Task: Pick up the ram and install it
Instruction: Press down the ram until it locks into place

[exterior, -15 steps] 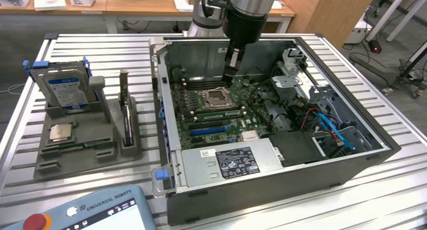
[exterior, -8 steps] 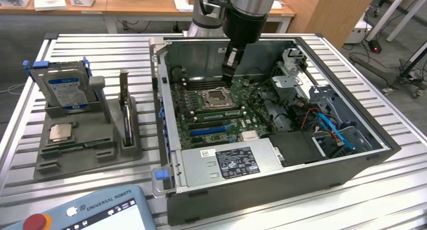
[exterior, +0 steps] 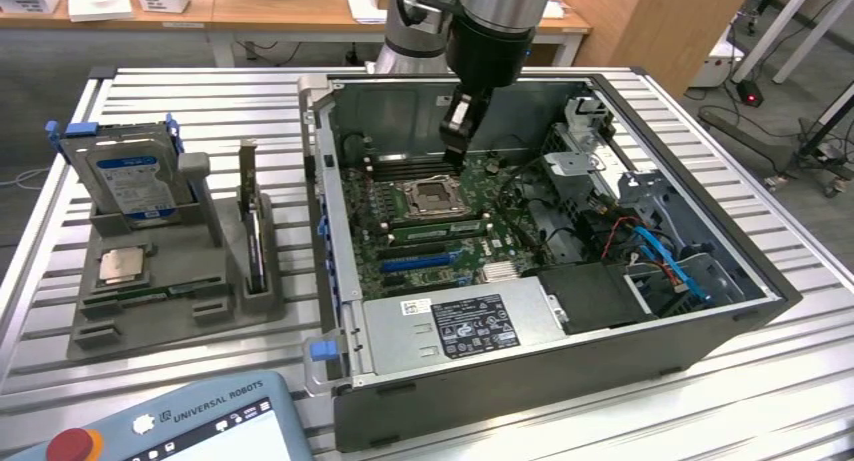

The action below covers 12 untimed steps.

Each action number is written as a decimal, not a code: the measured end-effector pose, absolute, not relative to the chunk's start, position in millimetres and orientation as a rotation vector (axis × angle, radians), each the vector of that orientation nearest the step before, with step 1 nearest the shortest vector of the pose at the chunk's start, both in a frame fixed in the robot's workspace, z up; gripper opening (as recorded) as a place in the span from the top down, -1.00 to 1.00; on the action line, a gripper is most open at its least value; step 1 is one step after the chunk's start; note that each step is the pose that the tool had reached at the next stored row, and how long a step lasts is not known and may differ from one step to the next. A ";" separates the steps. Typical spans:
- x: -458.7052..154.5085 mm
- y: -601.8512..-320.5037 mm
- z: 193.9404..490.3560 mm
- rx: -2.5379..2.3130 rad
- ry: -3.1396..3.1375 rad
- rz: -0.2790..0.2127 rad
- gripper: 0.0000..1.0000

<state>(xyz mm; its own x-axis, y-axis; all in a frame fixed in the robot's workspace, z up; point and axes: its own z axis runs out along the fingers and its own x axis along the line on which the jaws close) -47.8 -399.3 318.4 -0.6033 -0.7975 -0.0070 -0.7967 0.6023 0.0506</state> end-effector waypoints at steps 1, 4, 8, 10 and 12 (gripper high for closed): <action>-47.8 -399.3 318.4 1.375 -2.806 -0.075 0.80; -47.8 -399.2 318.3 1.321 -2.832 -0.075 0.80; -47.8 -399.2 318.4 1.249 -2.865 -0.073 0.80; -47.8 -399.1 318.3 1.215 -2.880 -0.073 0.80; -47.8 -399.1 318.3 1.180 -2.895 -0.072 0.80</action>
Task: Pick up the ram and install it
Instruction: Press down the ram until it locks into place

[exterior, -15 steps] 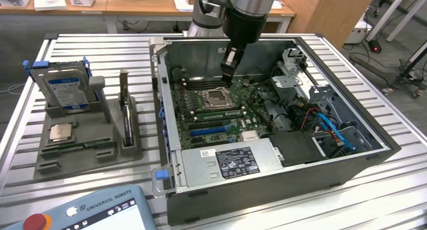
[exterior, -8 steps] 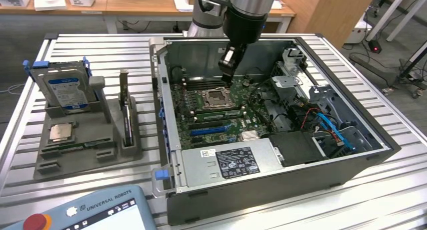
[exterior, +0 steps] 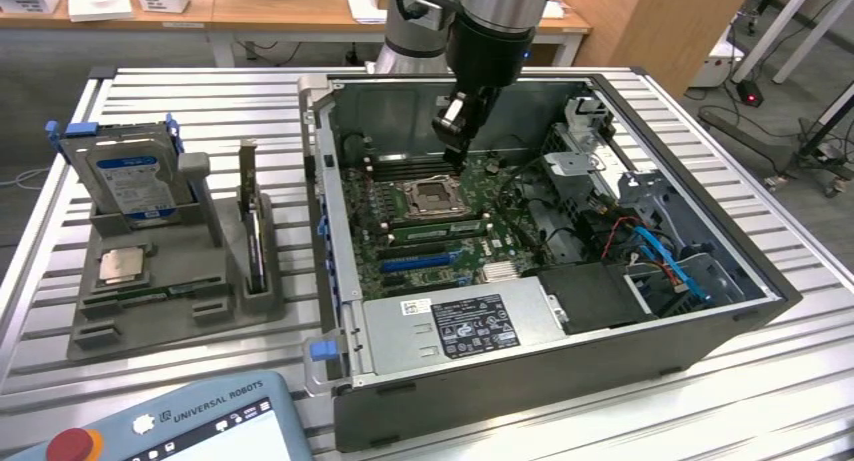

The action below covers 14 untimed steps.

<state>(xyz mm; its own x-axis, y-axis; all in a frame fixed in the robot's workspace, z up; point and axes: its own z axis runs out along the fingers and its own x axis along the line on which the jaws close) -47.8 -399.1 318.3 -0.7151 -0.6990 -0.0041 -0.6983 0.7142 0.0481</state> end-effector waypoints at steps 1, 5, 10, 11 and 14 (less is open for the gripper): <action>-47.8 -399.1 318.4 1.162 -2.903 -0.072 0.80; -47.7 -399.0 318.3 1.088 -2.932 -0.071 0.80; -47.8 -398.9 318.4 0.991 -2.968 -0.071 0.80; -47.8 -398.9 318.4 0.972 -2.974 -0.072 0.80; -47.8 -398.9 318.4 0.914 -2.994 -0.072 0.80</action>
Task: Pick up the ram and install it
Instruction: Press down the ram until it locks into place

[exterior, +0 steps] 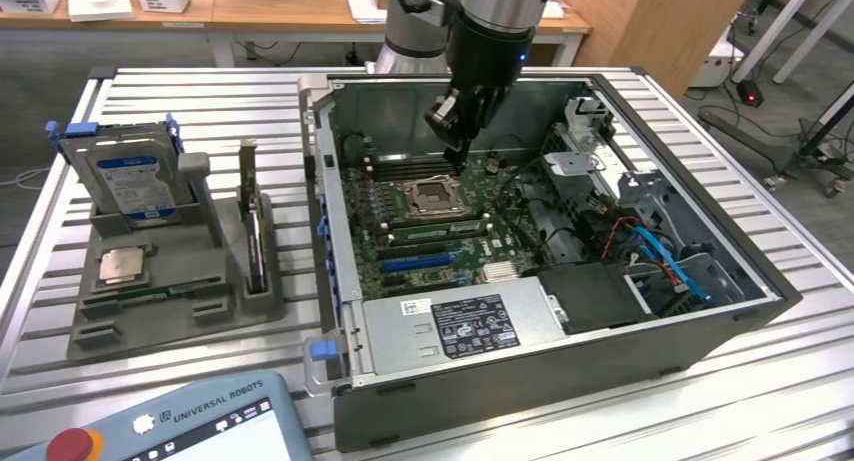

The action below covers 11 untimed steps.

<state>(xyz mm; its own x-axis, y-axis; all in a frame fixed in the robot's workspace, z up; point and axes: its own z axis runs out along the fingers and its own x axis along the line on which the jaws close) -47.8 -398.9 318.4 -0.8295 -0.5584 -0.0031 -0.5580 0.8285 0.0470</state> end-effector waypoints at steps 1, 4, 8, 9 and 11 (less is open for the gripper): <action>-47.8 -398.8 318.3 0.894 -3.000 -0.072 0.80; -47.8 -398.8 318.4 0.833 -3.018 -0.072 0.80; -47.8 -398.7 318.4 0.754 -3.040 -0.072 0.80; -47.8 -398.7 318.4 0.734 -3.046 -0.072 0.80; -47.8 -398.6 318.4 0.692 -3.056 -0.072 0.80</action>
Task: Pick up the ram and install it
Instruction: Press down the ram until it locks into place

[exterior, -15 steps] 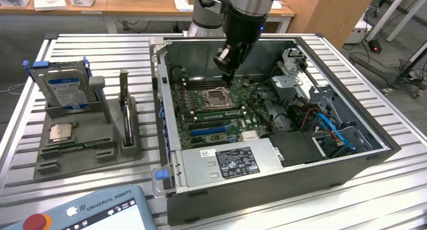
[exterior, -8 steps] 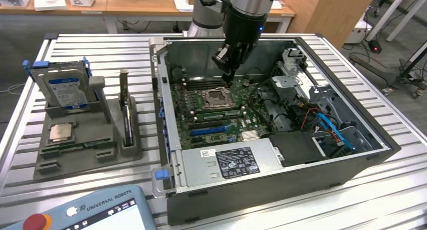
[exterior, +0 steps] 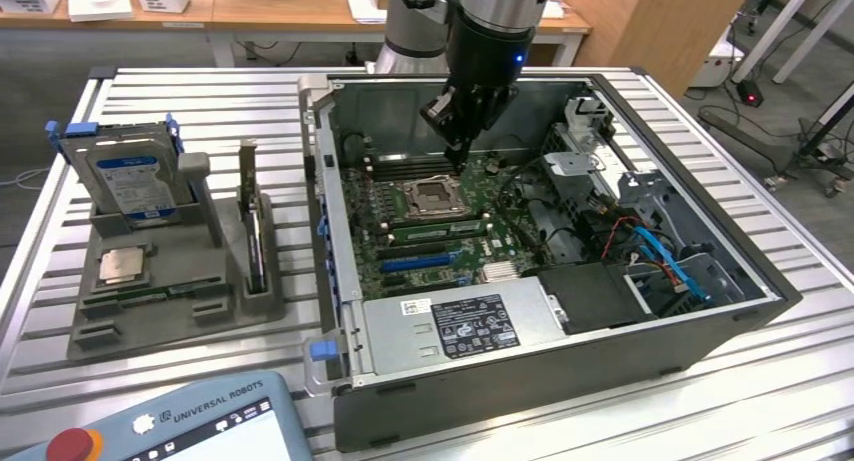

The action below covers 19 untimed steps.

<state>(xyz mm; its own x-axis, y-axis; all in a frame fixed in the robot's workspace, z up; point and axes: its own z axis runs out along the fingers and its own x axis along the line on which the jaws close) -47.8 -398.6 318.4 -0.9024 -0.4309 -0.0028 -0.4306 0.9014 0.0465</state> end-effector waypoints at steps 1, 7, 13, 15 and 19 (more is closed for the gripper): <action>-47.8 -398.6 318.4 0.673 -3.061 -0.072 0.80; -47.8 -398.5 318.3 0.552 -3.086 -0.072 0.80; -47.8 -398.4 318.4 0.424 -3.108 -0.072 0.80; -47.8 -398.4 318.4 0.380 -3.115 -0.072 0.80; -47.8 -398.4 318.4 0.291 -3.126 -0.072 0.80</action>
